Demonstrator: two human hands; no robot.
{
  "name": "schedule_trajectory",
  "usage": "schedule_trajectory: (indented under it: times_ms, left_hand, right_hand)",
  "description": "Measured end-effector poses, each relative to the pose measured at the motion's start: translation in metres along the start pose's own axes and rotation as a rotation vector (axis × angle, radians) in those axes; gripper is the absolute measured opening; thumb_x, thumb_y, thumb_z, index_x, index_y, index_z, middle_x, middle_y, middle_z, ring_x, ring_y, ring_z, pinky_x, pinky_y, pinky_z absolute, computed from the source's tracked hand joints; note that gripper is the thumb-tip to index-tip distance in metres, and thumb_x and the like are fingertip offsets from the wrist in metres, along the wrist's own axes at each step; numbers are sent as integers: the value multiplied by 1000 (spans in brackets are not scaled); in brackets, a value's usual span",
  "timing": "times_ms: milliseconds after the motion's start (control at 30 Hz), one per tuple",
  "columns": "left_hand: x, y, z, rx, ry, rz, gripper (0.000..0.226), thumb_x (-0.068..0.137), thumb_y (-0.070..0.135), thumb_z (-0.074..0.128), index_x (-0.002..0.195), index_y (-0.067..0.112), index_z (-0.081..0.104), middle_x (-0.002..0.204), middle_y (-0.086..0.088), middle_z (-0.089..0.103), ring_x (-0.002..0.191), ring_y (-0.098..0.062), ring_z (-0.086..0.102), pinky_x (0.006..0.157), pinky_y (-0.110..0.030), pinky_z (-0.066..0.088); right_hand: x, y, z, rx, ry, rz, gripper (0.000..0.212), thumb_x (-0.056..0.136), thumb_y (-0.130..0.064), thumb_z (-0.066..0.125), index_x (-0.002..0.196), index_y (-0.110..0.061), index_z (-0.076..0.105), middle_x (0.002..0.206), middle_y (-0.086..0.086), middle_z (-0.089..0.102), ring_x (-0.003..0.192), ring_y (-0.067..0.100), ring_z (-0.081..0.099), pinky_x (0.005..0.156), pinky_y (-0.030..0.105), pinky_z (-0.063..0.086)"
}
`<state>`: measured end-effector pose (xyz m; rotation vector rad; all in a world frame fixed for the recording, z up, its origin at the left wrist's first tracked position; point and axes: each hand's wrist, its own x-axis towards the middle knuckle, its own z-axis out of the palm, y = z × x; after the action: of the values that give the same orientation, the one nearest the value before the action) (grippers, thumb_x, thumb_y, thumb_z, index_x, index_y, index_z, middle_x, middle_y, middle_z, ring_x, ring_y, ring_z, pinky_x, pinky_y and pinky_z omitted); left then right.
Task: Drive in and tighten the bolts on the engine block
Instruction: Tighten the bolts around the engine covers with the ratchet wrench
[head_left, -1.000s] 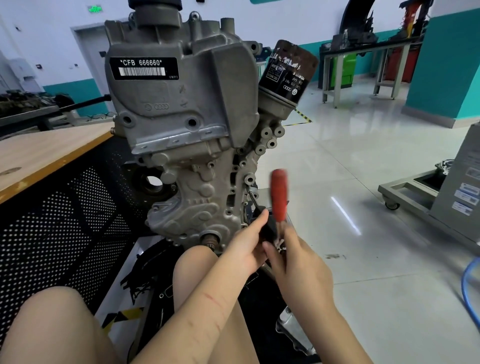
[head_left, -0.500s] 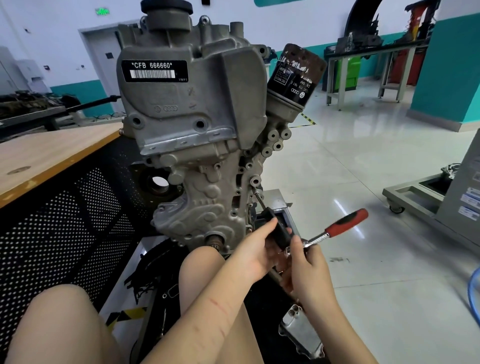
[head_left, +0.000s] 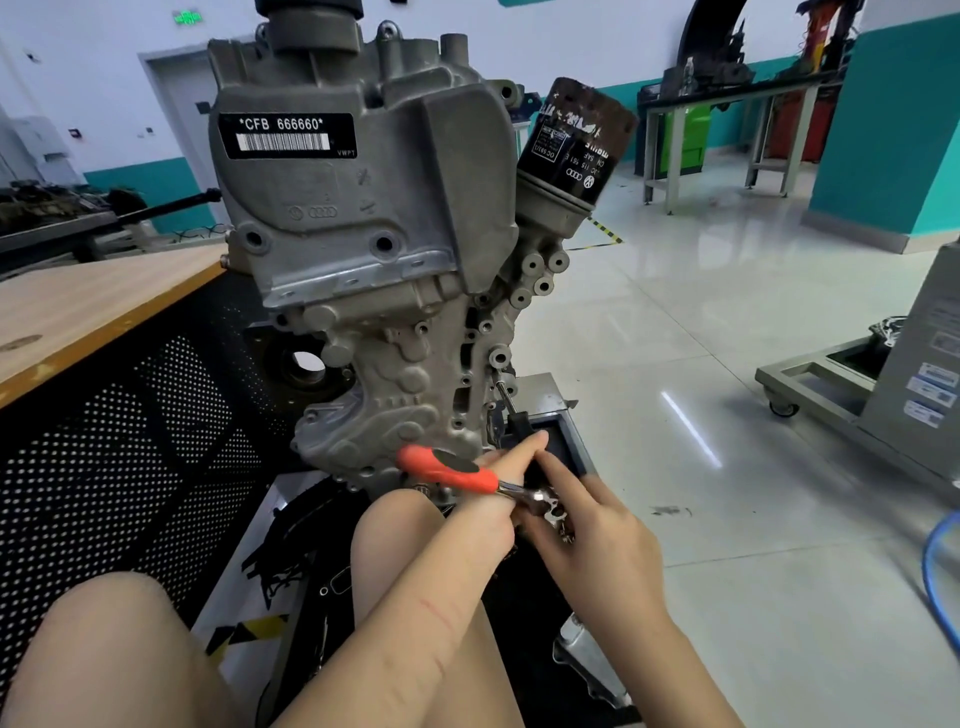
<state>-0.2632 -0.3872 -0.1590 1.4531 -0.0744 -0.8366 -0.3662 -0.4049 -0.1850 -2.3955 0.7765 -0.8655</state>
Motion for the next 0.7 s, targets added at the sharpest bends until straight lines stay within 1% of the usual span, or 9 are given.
schedule_trajectory:
  times_ms: [33, 100, 167, 233, 333, 400, 467, 567, 700]
  left_hand:
    - [0, 0, -1, 3, 8, 29, 18, 81, 22, 69, 82, 10, 56, 74, -7, 57, 62, -18, 52, 61, -26, 41]
    - [-1, -1, -1, 1, 4, 57, 20, 81, 19, 69, 75, 9, 53, 68, -7, 52, 60, -20, 48, 63, -28, 40]
    - [-3, 1, -1, -3, 8, 20, 24, 82, 21, 68, 67, 11, 52, 64, -6, 51, 58, -20, 46, 64, -29, 38]
    - [-5, 4, -1, -70, -64, -70, 22, 86, 25, 62, 71, 11, 57, 62, -5, 57, 56, -17, 52, 59, -26, 44]
    - [-9, 6, -4, -137, -206, -127, 20, 93, 27, 52, 84, 11, 60, 69, -5, 65, 50, -13, 60, 46, -19, 48]
    - [-9, 4, -5, -147, -244, -123, 21, 94, 27, 51, 88, 9, 61, 70, -5, 68, 46, -13, 61, 39, -17, 45]
    - [-9, 1, -5, -163, -261, -125, 22, 93, 26, 51, 88, 8, 61, 64, -4, 69, 45, -13, 63, 38, -17, 44]
    - [-6, -4, -8, -167, -259, -113, 19, 91, 26, 55, 87, 9, 64, 68, -3, 70, 52, -13, 65, 45, -19, 50]
    - [-5, -3, -10, -162, -178, -120, 18, 85, 25, 64, 76, 9, 63, 60, -3, 65, 48, -13, 61, 46, -19, 51]
  right_hand:
    - [0, 0, 1, 39, 6, 8, 51, 85, -44, 57, 132, -29, 43, 94, -9, 61, 79, 19, 62, 55, 28, 36]
    - [-1, -1, 4, 89, 17, 43, 37, 85, -45, 56, 109, -22, 40, 82, -8, 61, 75, 23, 61, 53, 30, 32]
    - [-1, -1, 7, 160, 19, 80, 34, 86, -46, 55, 89, -22, 30, 65, -9, 52, 63, 24, 56, 50, 31, 29]
    - [-1, -2, 12, 305, 46, 162, 32, 87, -43, 54, 81, -23, 30, 60, -8, 51, 55, 15, 53, 46, 27, 31]
    - [4, -1, 15, 631, 95, 381, 21, 90, -40, 50, 78, -27, 39, 63, -4, 57, 49, 3, 52, 48, 16, 37]
    - [8, 2, 16, 849, 55, 554, 16, 93, -40, 45, 86, -26, 49, 67, 3, 57, 49, 12, 52, 49, 26, 39]
    - [10, 4, 15, 956, 25, 636, 20, 94, -40, 43, 93, -24, 55, 68, 4, 54, 47, 12, 47, 45, 24, 35]
    - [8, 2, 16, 876, 28, 580, 19, 92, -41, 45, 86, -23, 48, 73, -3, 53, 61, 13, 48, 56, 25, 35]
    - [2, -4, 10, 465, 36, 287, 22, 91, -40, 46, 96, -19, 42, 75, -3, 61, 70, 23, 60, 56, 32, 42]
